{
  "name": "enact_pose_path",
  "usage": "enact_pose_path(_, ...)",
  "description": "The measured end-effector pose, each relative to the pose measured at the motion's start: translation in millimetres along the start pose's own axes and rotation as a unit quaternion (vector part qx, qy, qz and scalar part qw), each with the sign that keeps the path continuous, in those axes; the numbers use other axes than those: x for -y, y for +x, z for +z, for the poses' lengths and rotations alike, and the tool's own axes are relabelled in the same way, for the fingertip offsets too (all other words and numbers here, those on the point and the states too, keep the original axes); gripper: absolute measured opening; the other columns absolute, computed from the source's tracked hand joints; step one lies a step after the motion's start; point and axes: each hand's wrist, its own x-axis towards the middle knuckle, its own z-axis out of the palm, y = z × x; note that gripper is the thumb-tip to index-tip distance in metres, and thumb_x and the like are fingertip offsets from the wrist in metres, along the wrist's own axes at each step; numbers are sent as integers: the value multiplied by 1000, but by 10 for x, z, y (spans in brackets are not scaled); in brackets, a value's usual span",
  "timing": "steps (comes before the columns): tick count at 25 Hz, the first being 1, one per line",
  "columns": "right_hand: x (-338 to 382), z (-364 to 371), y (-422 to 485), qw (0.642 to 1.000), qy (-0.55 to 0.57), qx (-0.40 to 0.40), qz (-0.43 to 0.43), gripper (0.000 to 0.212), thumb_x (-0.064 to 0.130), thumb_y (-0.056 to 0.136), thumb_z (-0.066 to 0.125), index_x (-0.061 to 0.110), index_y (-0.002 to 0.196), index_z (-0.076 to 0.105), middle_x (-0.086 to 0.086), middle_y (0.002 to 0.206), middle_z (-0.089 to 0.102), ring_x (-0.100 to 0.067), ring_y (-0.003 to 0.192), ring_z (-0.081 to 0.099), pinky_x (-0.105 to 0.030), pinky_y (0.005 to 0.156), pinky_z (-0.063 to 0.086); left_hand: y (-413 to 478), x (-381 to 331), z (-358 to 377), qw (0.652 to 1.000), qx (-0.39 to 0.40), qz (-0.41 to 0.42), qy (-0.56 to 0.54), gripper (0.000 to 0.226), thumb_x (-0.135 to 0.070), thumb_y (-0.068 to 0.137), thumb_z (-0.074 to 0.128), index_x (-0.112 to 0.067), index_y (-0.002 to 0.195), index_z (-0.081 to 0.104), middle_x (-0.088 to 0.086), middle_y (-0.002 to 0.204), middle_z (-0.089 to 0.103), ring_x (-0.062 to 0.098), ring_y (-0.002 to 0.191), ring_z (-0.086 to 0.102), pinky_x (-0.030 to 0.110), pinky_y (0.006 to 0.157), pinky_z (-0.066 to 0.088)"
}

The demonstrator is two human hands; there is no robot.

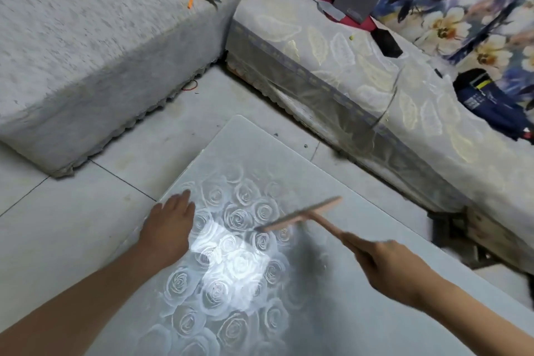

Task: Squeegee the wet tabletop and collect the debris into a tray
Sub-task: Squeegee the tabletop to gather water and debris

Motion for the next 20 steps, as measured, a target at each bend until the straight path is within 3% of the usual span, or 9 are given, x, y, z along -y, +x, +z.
enact_pose_path(3, -234, -86, -360, 997, -27, 64, 30, 43, 40, 95, 31, 62, 131, 26, 4, 97, 67, -25, 91, 63, -32, 64, 42, 29, -342, -57, 999, 28, 29, 29, 67, -17, 91, 42, -7, 150, 14, 12, 160, -3, 25, 147, 4, 40, 116, 18)
enact_pose_path(6, -195, -412, 176, 999, -28, -20, -2, 44, 36, 96, 36, 68, 124, 26, -1, 109, 68, -31, 98, 63, -34, 70, 46, 93, -632, -113, 997, 5, 43, 61, 73, -18, 91, 43, -7, 152, 3, 14, 160, -9, 27, 148, -3, 45, 117, 9)
enact_pose_path(9, -230, -503, 689, 997, -17, -12, 71, 42, 25, 93, 39, 39, 131, 52, -6, 125, 62, -31, 108, 58, -34, 83, 46, 165, -969, -149, 991, 2, 102, 80, 72, -21, 91, 46, -10, 151, 10, 10, 160, 2, 24, 148, 4, 41, 117, 11)
enact_pose_path(11, -291, -254, 497, 998, 6, 14, 68, 50, 20, 93, 38, 39, 139, 41, -5, 128, 59, -32, 112, 56, -35, 88, 45, 178, -1106, -155, 988, 13, 132, 84, 68, -21, 91, 47, -12, 150, 16, 9, 160, 8, 23, 147, 10, 40, 116, 13)
enact_pose_path(13, -357, 106, -112, 997, 35, 45, 46, 66, 18, 92, 36, 51, 145, 15, -9, 123, 61, -34, 108, 57, -37, 86, 45, 161, -1259, -136, 984, 39, 151, 90, 65, -19, 91, 44, -13, 150, 17, 10, 160, 7, 24, 147, 11, 40, 116, 15)
enact_pose_path(15, -348, 314, -731, 988, 92, 105, 58, 78, 18, 91, 34, 61, 139, -10, -12, 113, 63, -35, 95, 58, -38, 79, 46, 113, -1363, -123, 983, 89, 137, 82, 68, -21, 92, 43, -12, 151, 12, 15, 160, -2, 28, 148, 4, 41, 117, 16)
enact_pose_path(16, -387, 332, -929, 983, 98, 134, 73, 78, 19, 92, 32, 64, 136, -13, -9, 114, 64, -34, 92, 57, -37, 77, 46, 102, -1422, -126, 983, 112, 125, 79, 70, -22, 92, 44, -10, 151, 10, 17, 159, -7, 30, 148, 0, 41, 118, 17)
enact_pose_path(18, -543, 239, -966, 985, 83, 132, 71, 68, 25, 94, 31, 69, 134, -2, -2, 124, 61, -32, 103, 57, -36, 83, 47, 101, -1521, -139, 981, 136, 111, 84, 72, -24, 92, 44, -6, 151, 7, 21, 158, -11, 34, 147, -4, 42, 118, 18)
enact_pose_path(20, -738, 73, -613, 994, 66, 59, 70, 59, 26, 94, 32, 66, 136, 17, -2, 129, 59, -32, 112, 56, -37, 90, 48, 110, -1560, -151, 980, 146, 104, 93, 70, -23, 93, 42, -3, 150, 7, 23, 157, -11, 37, 146, -4, 45, 118, 17)
